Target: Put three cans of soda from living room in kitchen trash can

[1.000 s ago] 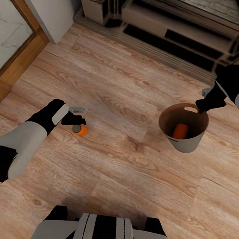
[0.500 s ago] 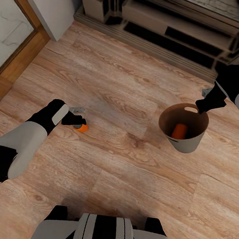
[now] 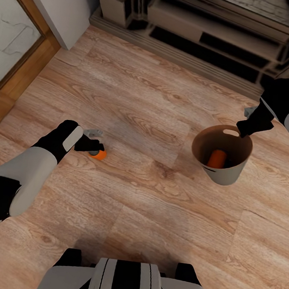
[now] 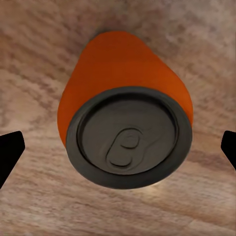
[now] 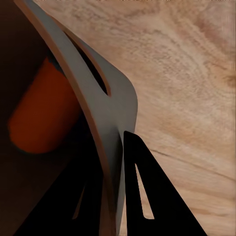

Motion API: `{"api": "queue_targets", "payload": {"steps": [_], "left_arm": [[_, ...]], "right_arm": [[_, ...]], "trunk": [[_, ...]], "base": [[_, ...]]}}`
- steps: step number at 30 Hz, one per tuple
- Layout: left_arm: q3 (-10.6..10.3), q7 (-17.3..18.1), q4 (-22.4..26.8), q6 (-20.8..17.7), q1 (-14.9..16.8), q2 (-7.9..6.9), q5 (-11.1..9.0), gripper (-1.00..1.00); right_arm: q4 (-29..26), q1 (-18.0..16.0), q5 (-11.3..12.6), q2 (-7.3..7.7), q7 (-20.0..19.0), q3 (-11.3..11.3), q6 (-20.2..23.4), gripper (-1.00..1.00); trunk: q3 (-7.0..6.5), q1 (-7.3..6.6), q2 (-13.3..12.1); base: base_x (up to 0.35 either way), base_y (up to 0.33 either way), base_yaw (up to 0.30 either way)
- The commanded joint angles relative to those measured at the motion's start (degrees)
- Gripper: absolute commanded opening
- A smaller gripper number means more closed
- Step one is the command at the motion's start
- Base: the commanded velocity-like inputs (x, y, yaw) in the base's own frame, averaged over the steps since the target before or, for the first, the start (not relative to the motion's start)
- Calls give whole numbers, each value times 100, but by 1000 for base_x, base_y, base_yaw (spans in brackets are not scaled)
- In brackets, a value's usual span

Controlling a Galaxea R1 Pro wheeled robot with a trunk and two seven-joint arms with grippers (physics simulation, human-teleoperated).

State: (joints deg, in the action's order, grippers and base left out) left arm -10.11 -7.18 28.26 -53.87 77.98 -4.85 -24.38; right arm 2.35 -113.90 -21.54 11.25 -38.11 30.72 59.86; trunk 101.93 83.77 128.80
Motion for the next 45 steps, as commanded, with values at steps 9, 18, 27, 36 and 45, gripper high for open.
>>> {"api": "queue_targets", "payload": {"steps": [9,18,27,36,45], "left_arm": [[0,-31,-4,0,-2,1,-3,100],[0,17,3,7,-2,2,-4,100],[0,25,10,10,-2,0,1,100],[0,-17,5,58,-2,-5,3,-100],[0,-15,-3,61,-2,-2,4,-100]], "right_arm": [[5,-1,1,0,-13,39,14,-100],[8,6,1,4,-13,31,14,-100],[9,8,1,3,-13,36,14,-100],[9,8,1,5,-13,44,14,-100],[8,16,1,0,-13,47,14,-100]], "trunk": [[55,65,120],[104,65,120],[109,65,120],[109,65,120],[37,-22,-40]], "base": [[0,0,0],[0,0,0],[0,0,0],[0,0,0],[0,0,0]]}}
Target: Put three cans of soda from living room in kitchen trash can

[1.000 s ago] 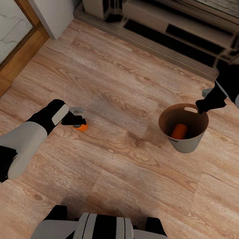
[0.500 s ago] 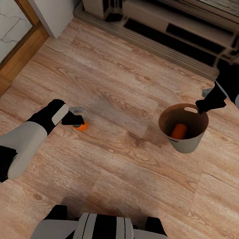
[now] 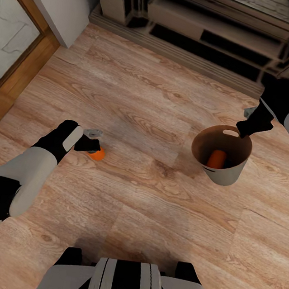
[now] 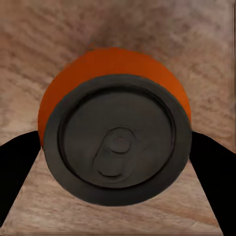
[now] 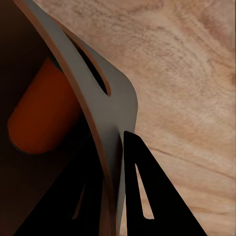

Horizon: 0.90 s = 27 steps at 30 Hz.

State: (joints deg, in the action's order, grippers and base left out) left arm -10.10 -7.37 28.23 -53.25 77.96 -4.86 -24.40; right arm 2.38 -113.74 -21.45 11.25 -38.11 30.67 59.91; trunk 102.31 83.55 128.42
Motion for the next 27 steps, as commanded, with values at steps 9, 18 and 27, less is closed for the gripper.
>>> {"api": "queue_targets", "payload": {"steps": [9,18,27], "left_arm": [[0,5,-1,-1,0,3,6,-100],[0,6,-1,3,0,3,3,-100],[16,61,1,-13,5,-10,-13,-100]], "right_arm": [[4,1,-8,-1,-12,53,9,-100],[1,8,-2,6,-12,40,9,-100],[0,22,0,81,-14,28,9,-100]], "trunk": [[-162,-198,-362],[-324,-396,-723],[-485,-593,-1084]], "base": [[0,0,0],[0,0,0],[0,0,0]]}}
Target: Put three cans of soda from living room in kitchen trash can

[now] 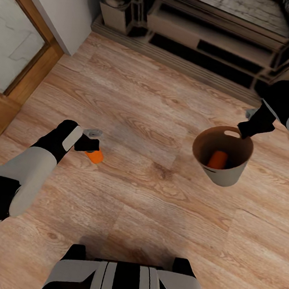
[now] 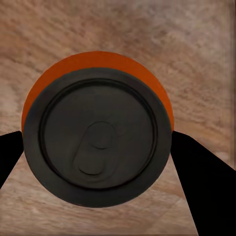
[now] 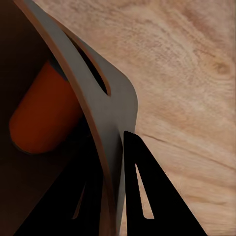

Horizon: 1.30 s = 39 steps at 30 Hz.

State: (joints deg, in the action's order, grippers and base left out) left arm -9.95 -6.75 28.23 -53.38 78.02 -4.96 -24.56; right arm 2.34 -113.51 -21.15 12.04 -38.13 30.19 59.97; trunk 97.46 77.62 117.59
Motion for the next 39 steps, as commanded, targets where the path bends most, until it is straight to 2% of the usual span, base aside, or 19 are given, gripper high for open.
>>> {"api": "queue_targets", "payload": {"steps": [1,2,5,6,8,10,14,15,16,17,20,24,27,31,33,36,37,38,39], "left_arm": [[5,22,-1,-16,1,-7,-10,-100],[8,45,-1,-26,1,-14,-16,-100],[27,550,-2,-241,2,-54,-22,-100],[27,672,-2,-301,2,-56,-24,-100],[26,1263,0,-508,3,-70,-14,-100],[27,1411,1,-582,8,-85,-9,-100],[19,1969,0,-662,47,-419,-19,-100],[11,2232,-1,-662,50,-548,-17,-100],[7,2372,-1,-662,51,-601,-17,-100],[2,2754,2,-662,58,-746,-14,-100],[2,3078,10,-662,77,-973,-12,-100],[2,3213,167,-662,123,-1118,-13,-100],[17,3238,273,-662,251,-1138,-19,-100],[40,3259,297,-662,482,-1110,-52,-100],[54,3270,275,-662,757,-1082,-103,-100],[60,3275,110,-662,1234,-1050,-316,-100],[59,3275,-74,-662,1431,-1003,-424,-100],[57,3276,-431,-662,1722,-872,-562,-100],[58,3276,-542,-662,1808,-825,-595,-100]], "right_arm": [[4,3,-27,28,-23,71,3,-100],[4,5,-24,44,-52,68,3,-100],[-2,12,-25,108,-800,84,3,-100],[-3,12,-26,106,-902,89,3,-100],[-5,13,-26,85,-1182,95,3,-100],[-8,13,-18,89,-1239,89,3,-100],[-55,88,17,96,-1345,57,3,-100],[-70,132,23,85,-1361,51,3,-100],[-78,157,25,78,-1367,49,3,-100],[-99,267,28,60,-1392,45,3,-100],[-149,567,25,32,-1443,41,3,-100],[-612,1137,25,9,-1451,36,3,-100],[-1077,1508,139,-74,-1441,-75,3,-100],[-1295,1707,221,-170,-1430,-210,3,-100],[-1353,1769,246,-284,-1424,-261,3,-100],[-1381,1800,262,-401,-1413,-291,3,-100],[-1386,1806,265,-438,-1409,-323,3,-100],[-1390,1815,264,-494,-1395,-445,3,-100],[-1391,1817,263,-509,-1387,-499,3,-100]], "trunk": [[-18,-22,-42],[-36,-44,-82],[-90,-110,-202],[-108,-132,-242],[-144,-176,-322],[-180,-220,-403],[-252,-308,-563],[-270,-330,-603],[-288,-352,-643],[-306,-374,-683],[-360,-440,-804],[-431,-528,-964],[-485,-594,-1084],[-557,-681,-1245],[-593,-725,-1325],[-647,-791,-1445],[-665,-813,-1485],[-683,-835,-1526],[-701,-857,-1566]], "base": [[0,0,0],[0,0,0],[0,0,0],[0,0,0],[0,0,0],[0,0,0],[0,0,0],[0,0,0],[0,0,0],[0,0,0],[0,0,0],[0,0,0],[0,0,0],[0,0,0],[0,0,0],[0,0,0],[0,0,0],[0,0,0],[0,0,0]]}}
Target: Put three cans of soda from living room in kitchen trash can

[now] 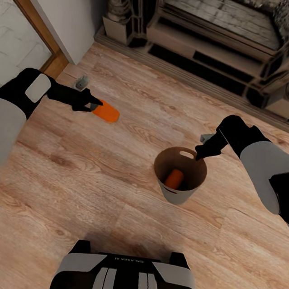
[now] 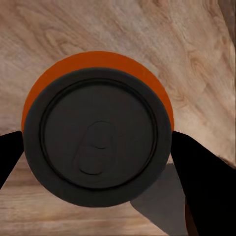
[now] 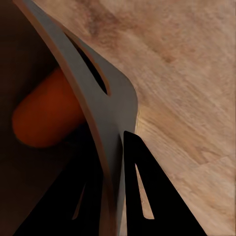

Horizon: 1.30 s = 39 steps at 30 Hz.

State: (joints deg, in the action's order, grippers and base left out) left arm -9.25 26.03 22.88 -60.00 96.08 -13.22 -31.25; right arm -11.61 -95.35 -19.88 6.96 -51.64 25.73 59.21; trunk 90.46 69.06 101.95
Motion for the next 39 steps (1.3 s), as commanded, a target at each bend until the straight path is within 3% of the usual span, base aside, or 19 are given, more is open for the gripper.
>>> {"api": "queue_targets", "payload": {"steps": [1,3,6,9,11,12,14,21,29,32,39], "left_arm": [[-10,-2,-184,0,138,100,24,-100],[-9,-1,-299,0,227,204,-15,-100],[-7,-1,-461,0,352,678,-273,-100],[-9,-1,-484,0,371,965,-363,-100],[-9,1,-490,0,378,1173,-394,-100],[-10,0,-490,0,381,1342,-409,-100],[-10,-1,-489,0,383,1457,-417,-100],[-20,-1,-474,0,373,1567,-425,-100],[-73,-1,-496,0,324,1731,-416,-100],[-91,-6,-470,0,135,1783,-403,-100],[-415,-8,-436,0,-247,1809,-391,-100]], "right_arm": [[2,0,135,-32,-15,-167,79,-100],[-2,0,135,-57,5,-281,79,-100],[-2,-1,134,-207,113,-531,79,-100],[0,1,136,-295,260,-626,79,-100],[0,0,135,-343,361,-792,79,-100],[1,0,134,-393,508,-978,79,-100],[1,0,134,-485,670,-1090,79,-100],[1,-5,134,-633,884,-1219,79,-100],[1,-11,134,-636,908,-1248,79,-100],[9,-24,134,-625,914,-1251,79,-100],[58,-45,133,-600,918,-1253,79,-100]], "trunk": [[-18,-22,-42],[-54,-66,-122],[-108,-132,-242],[-162,-198,-363],[-198,-242,-443],[-216,-264,-483],[-252,-308,-563],[-323,-396,-723],[-323,-396,-723],[-323,-396,-723],[-323,-396,-723]], "base": [[0,0,0],[0,0,0],[0,0,0],[0,0,0],[0,0,0],[0,0,0],[0,0,0],[0,0,0],[0,0,0],[0,0,0],[0,0,0]]}}
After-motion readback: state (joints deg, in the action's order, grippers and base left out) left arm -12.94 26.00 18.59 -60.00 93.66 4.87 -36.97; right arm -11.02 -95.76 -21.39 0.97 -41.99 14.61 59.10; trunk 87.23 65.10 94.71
